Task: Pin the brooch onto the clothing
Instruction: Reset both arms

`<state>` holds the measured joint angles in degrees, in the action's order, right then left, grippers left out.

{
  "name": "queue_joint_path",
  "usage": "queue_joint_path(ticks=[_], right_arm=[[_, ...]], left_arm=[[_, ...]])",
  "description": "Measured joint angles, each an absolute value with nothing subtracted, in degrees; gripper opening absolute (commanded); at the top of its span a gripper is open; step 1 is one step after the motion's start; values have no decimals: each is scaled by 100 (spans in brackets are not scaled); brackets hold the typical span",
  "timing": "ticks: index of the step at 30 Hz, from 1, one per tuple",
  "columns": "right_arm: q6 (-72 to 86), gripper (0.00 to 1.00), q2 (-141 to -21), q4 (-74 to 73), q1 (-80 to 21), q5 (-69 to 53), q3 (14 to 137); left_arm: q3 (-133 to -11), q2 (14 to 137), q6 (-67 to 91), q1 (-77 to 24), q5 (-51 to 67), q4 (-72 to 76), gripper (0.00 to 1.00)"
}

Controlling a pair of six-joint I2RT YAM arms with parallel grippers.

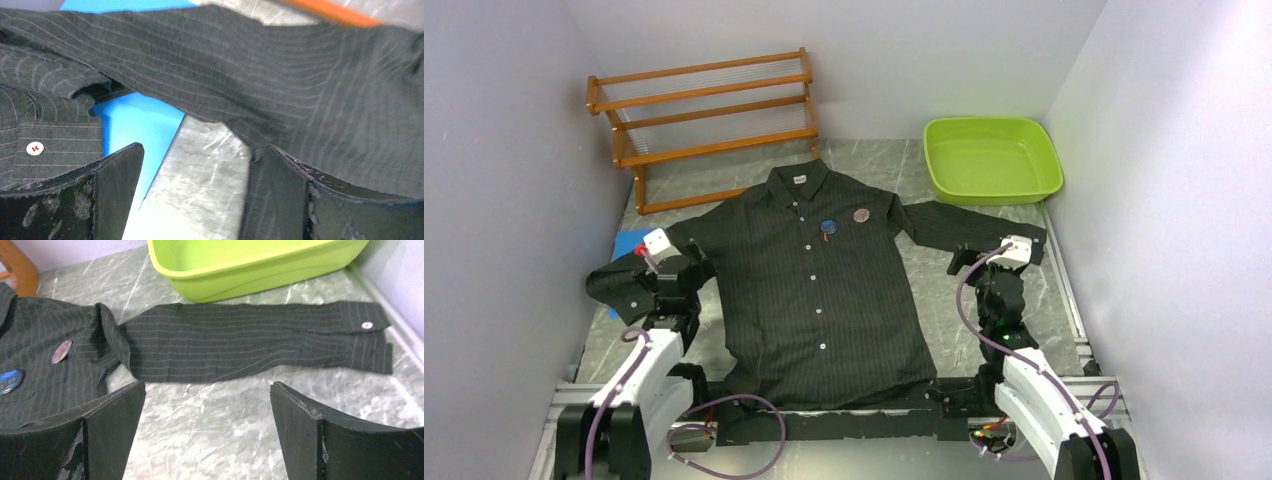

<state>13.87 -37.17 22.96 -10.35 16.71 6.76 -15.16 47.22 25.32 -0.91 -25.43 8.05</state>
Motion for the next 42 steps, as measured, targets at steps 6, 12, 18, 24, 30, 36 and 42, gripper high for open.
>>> queue_joint_path(ticks=[6,12,18,24,30,36,42], right_arm=[[777,99,-4720,3911,-1026,2067,309],[381,99,-6267,5282,-921,2246,150],[172,99,-7323,6711,-628,2108,154],[5,100,-8742,7933,-574,2080,145],[56,100,-8624,7625,-576,2410,668],[102,100,-8602,7299,-565,2486,1028],[150,100,-8602,6877,-539,2543,1118]], left_arm=[[-917,6125,1686,-84,-2268,2663,96],[-1076,7526,862,-84,-1723,4462,97],[-1608,8917,340,-82,-1157,5509,96],[-1691,9297,-43,-75,-755,5782,97],[-2016,9327,-38,-56,-803,5649,97],[-2027,9327,-38,-45,-840,5577,96],[-2027,9327,-38,-45,-840,5542,96]])
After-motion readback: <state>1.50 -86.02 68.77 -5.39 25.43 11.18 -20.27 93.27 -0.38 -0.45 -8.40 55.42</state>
